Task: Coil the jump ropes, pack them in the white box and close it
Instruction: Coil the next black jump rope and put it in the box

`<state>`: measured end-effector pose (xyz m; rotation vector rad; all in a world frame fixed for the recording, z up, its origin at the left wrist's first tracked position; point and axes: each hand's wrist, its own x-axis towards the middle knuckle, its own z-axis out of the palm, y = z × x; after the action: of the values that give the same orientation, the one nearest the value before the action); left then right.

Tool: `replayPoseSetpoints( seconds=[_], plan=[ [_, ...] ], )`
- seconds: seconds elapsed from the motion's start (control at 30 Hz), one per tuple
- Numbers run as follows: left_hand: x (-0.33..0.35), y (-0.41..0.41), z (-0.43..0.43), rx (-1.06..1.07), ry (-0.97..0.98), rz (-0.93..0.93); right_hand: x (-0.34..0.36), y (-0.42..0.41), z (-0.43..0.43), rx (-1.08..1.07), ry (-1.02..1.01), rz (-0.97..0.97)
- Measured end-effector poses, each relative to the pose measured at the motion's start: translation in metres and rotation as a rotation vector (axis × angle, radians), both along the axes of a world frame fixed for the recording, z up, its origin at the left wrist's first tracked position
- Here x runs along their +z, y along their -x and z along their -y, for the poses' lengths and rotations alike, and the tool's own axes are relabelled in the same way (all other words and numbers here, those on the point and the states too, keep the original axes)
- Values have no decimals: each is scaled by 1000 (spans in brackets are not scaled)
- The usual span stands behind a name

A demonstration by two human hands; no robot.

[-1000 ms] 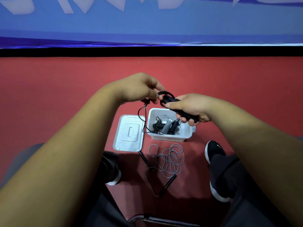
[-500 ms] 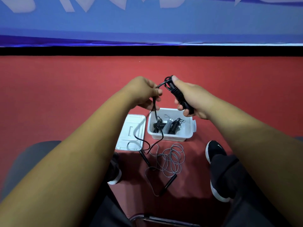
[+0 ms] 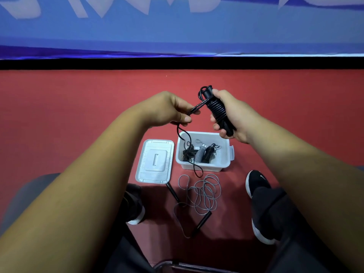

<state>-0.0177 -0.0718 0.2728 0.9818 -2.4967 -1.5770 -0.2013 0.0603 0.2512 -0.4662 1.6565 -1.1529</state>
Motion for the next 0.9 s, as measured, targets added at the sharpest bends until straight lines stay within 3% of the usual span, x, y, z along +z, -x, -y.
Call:
replayPoseSetpoints(
  seconds=[0.5, 0.9],
  plan=[
    [-15, 2, 5, -9, 182, 151, 1, -7, -2, 160, 81, 171],
    [-14, 2, 4, -4, 329, 106, 8, -13, -20, 689, -51, 357]
  ],
)
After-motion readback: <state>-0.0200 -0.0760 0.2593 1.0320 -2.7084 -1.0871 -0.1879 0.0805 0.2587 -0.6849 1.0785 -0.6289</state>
